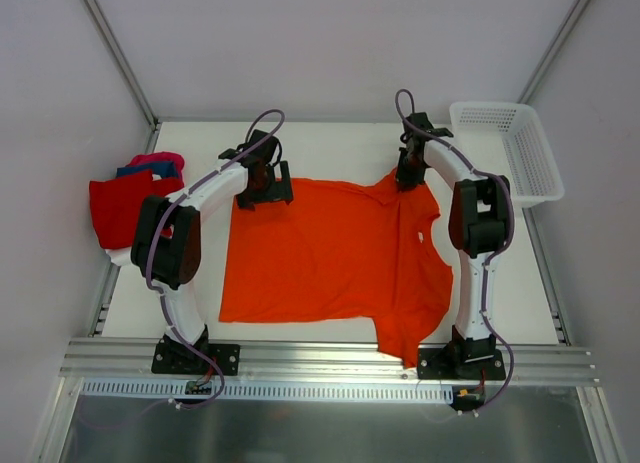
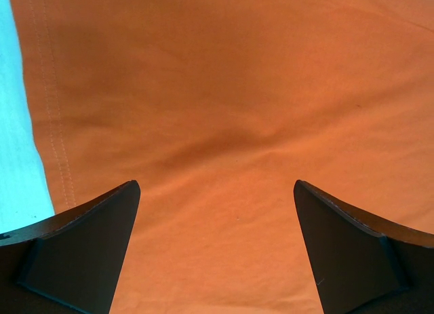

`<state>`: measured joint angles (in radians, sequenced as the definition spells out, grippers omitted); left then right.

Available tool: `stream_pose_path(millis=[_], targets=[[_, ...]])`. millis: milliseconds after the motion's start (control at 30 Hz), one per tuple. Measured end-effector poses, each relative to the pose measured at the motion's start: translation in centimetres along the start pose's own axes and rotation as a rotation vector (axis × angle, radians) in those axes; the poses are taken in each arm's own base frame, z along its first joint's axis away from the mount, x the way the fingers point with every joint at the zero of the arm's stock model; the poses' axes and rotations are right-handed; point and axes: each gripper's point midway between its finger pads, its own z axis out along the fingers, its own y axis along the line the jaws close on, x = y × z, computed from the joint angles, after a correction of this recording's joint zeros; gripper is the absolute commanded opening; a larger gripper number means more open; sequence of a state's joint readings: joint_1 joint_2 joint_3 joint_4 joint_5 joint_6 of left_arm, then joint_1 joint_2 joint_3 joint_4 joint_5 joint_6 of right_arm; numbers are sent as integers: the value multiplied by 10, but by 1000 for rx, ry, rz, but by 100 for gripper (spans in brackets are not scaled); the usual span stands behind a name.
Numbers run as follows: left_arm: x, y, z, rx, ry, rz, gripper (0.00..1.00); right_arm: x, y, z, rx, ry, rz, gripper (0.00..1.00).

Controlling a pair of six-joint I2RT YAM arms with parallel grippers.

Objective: Fold and stack the t-shirts
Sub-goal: Flatten the tshirt out

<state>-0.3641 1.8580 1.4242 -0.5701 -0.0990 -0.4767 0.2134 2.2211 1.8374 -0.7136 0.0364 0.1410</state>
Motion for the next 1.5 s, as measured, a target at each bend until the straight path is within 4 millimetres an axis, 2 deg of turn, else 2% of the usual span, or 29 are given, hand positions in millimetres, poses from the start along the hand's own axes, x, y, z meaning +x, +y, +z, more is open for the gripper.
stream_pose_path(millis=[200,367,433,500,567,700,833,933,1033,1200,1267,1500], targets=[[-1,-5,0,26,0,-1,99,-20,7,-21,-16,-37,-24,12],[1,-8,1,43,8,-1,99,-51,19,-53,-47,-111,-39,14],[5,-9,4,53,16,-2,98,-66,25,-63,-65,-153,-43,18],[15,-10,8,72,43,-4,93,-73,28,-65,-72,-172,-44,19],[30,-9,15,85,71,-7,86,-73,28,-62,-70,-165,-47,19],[70,-11,19,79,135,15,81,-64,25,-44,-57,-119,-49,19],[97,-53,10,137,137,111,81,-52,22,-23,-42,-65,-50,19],[114,-78,4,179,136,173,80,-49,21,-17,-36,-47,-51,20],[118,-82,5,179,139,180,79,-48,21,-16,-36,-47,-54,22],[114,-68,13,125,120,160,80,-47,20,-14,-34,-41,-55,23],[115,-62,15,102,117,158,79,-44,19,-11,-31,-32,-55,23],[113,-59,17,89,105,159,79,-29,13,-1,-14,12,-57,24]])
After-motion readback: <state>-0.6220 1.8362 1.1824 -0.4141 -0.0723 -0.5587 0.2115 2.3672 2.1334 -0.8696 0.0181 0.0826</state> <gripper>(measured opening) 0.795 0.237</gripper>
